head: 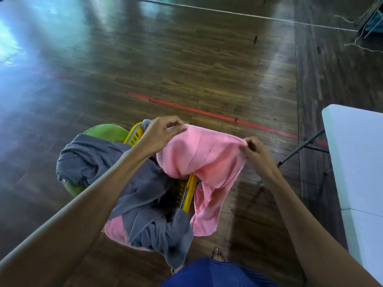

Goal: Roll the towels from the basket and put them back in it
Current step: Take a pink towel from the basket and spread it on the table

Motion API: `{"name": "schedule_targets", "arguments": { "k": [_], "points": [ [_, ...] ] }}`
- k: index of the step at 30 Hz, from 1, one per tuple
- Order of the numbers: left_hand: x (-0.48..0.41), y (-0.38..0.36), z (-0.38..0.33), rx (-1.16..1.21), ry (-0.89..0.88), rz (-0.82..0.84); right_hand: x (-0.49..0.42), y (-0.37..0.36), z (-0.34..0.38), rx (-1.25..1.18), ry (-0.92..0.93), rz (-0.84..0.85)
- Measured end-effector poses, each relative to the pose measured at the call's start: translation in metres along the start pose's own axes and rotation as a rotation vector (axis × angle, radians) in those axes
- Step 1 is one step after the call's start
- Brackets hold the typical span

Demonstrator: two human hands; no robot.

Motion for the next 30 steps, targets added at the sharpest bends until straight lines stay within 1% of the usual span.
{"name": "schedule_targets", "arguments": {
  "k": [2, 5, 7, 8, 9, 11, 14, 15, 17, 19, 21, 22, 25, 27, 28, 30],
  "points": [
    [-0.012, -0.008, -0.029, 0.011, -0.052, 0.061, -0.005, -0.011, 0.017, 0.03, 0.071, 0.038],
    [-0.027, -0.029, -0.06, -0.045, -0.099, 0.186, -0.017, -0.032, 0.059, -0.037, 0.171, 0.15],
    [-0.032, -0.038, -0.068, -0.057, -0.109, 0.204, -0.023, -0.046, 0.074, -0.053, 0.196, 0.254],
    [-0.034, -0.038, -0.066, -0.048, -0.091, 0.192, -0.023, -0.048, 0.079, -0.053, 0.212, 0.278],
    [-0.035, -0.037, -0.063, -0.033, -0.069, 0.178, -0.023, -0.049, 0.079, -0.068, 0.22, 0.28],
    [-0.035, -0.032, -0.054, 0.021, -0.02, 0.174, -0.024, -0.04, 0.074, -0.118, 0.219, 0.204],
    [-0.028, -0.031, -0.039, 0.264, 0.07, 0.21, -0.019, -0.02, 0.071, -0.195, 0.21, 0.074],
    [-0.026, -0.031, -0.033, 0.353, 0.101, 0.183, -0.018, -0.016, 0.07, -0.204, 0.207, 0.051],
    [-0.022, -0.027, -0.021, 0.501, 0.153, 0.07, -0.016, -0.01, 0.066, -0.214, 0.182, 0.027],
    [-0.02, -0.023, -0.018, 0.562, 0.175, -0.034, -0.015, -0.01, 0.062, -0.178, 0.145, 0.045],
    [-0.023, -0.021, -0.027, 0.534, 0.15, -0.066, -0.015, -0.011, 0.064, -0.035, 0.146, 0.085],
    [-0.026, -0.02, -0.035, 0.504, 0.115, -0.053, -0.015, -0.009, 0.072, 0.025, 0.174, 0.079],
    [-0.037, -0.023, -0.057, 0.373, 0.042, 0.044, -0.016, 0.0, 0.111, 0.043, 0.294, 0.012],
    [-0.042, -0.026, -0.063, 0.323, 0.04, 0.092, -0.019, 0.002, 0.138, 0.068, 0.357, 0.019],
    [-0.044, -0.026, -0.065, 0.314, 0.046, 0.097, -0.02, 0.001, 0.145, 0.071, 0.362, 0.037],
    [-0.047, -0.027, -0.071, 0.302, 0.043, 0.1, -0.024, -0.001, 0.146, 0.027, 0.317, 0.066]
  ]
}}
Point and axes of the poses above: each hand's wrist, its own x-axis away from the middle knuckle, its own y-axis out of the back of the hand, z = x × y, the point moved 8 cm from there along -x, towards the middle knuckle, and after that the axes turned 5 degrees about z, right-handed, at the moved point
